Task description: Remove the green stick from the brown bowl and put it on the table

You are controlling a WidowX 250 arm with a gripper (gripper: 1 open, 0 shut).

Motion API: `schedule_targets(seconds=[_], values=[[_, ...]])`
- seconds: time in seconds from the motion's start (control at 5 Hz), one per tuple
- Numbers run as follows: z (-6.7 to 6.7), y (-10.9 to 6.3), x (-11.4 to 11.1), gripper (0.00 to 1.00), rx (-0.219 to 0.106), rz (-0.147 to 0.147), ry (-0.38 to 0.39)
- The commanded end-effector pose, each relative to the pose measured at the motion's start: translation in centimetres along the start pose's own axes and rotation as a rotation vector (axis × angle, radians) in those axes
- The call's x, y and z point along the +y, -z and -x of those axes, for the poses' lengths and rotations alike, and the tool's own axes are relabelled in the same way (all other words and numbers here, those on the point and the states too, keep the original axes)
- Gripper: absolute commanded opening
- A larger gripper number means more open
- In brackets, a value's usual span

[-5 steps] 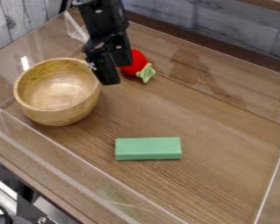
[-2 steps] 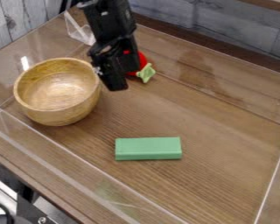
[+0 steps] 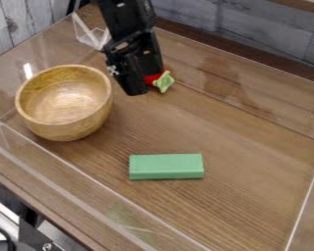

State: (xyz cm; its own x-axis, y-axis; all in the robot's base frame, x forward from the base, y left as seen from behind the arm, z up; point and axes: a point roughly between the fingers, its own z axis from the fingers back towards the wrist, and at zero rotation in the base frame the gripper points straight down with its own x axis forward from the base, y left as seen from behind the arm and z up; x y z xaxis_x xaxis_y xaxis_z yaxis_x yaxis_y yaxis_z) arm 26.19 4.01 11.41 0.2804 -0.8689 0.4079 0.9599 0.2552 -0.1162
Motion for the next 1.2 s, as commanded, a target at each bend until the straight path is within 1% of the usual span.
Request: schedule_targets(seconds=[0.0,0.2,0.4,0.6,0.8,1.0], values=[[-0.9,-3.4,0.0,1.00,-0.029,-0.098,-0.018],[0.2,-3.6,-0.7,1.00,-0.070,-0.094,-0.025],[0.7,-3.2,-1.5,1.00,-0.102,-0.075,-0.020],[-0.5,-2.4,-1.5,1.00,-0.100,-0.091,-0.058],[-2.0,-1.7,-1.8,1.00,-0.089,-0.084,-0.060],[-2.2,-0.8,-3.6,1.00,-0.089,-0.068,-0.037]])
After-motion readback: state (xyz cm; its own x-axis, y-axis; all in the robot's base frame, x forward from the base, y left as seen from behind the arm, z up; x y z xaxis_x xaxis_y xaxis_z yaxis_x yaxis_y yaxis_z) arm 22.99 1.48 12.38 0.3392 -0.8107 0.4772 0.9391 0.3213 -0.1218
